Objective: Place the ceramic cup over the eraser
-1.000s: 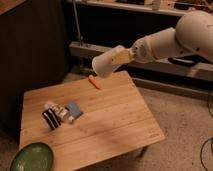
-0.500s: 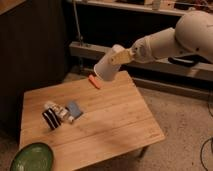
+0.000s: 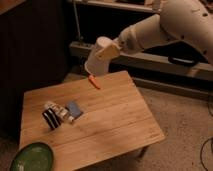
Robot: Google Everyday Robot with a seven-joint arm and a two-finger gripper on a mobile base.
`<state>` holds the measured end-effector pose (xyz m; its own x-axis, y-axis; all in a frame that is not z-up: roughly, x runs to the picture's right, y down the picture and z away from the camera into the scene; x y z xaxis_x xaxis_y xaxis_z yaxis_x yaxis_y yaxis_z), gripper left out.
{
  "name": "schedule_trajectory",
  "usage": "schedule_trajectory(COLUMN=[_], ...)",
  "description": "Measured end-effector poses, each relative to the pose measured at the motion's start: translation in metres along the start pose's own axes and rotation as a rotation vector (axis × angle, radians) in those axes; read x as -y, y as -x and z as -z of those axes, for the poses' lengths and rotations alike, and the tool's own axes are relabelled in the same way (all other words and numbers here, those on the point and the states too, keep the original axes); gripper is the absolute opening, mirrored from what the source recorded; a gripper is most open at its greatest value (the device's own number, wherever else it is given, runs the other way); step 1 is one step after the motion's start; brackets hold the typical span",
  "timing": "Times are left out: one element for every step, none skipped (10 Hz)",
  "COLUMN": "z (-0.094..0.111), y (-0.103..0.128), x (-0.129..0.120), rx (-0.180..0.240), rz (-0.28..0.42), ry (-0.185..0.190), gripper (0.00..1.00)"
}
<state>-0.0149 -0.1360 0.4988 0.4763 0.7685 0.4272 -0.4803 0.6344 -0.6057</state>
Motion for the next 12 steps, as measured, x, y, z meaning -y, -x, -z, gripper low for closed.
schedule_trajectory(z=[-0.004, -0.008, -0.017, -0.028, -0.036, -0.045, -0.064, -0.078, -0.100, -0.118, -0.138, -0.152], y=[0.000, 0.000, 0.001, 0.005, 0.008, 0.011, 0.020, 0.024, 0.026, 0.023, 0.013, 0.007], x=[-0.018, -0.039, -0.061, -0.088, -0.105, -0.120, -0.139, -0.147, -0.152, -0.156, -0.156, -0.157], rx=[0.011, 0.018, 0.021, 0.027, 0.029, 0.030, 0.027, 0.020, 0.010, 0.003, -0.008, -0.014], rz=[0.025, 0.053, 0.080, 0.114, 0.135, 0.155, 0.191, 0.201, 0.208, 0.213, 0.213, 0.214], ry=[0.031, 0.064, 0.101, 0.146, 0.175, 0.199, 0.234, 0.251, 0.271, 0.285, 0.293, 0.296], gripper=[0.00, 0.00, 0.00, 0.00, 0.00, 0.00, 0.00, 0.00, 0.00, 0.00, 0.00, 0.00])
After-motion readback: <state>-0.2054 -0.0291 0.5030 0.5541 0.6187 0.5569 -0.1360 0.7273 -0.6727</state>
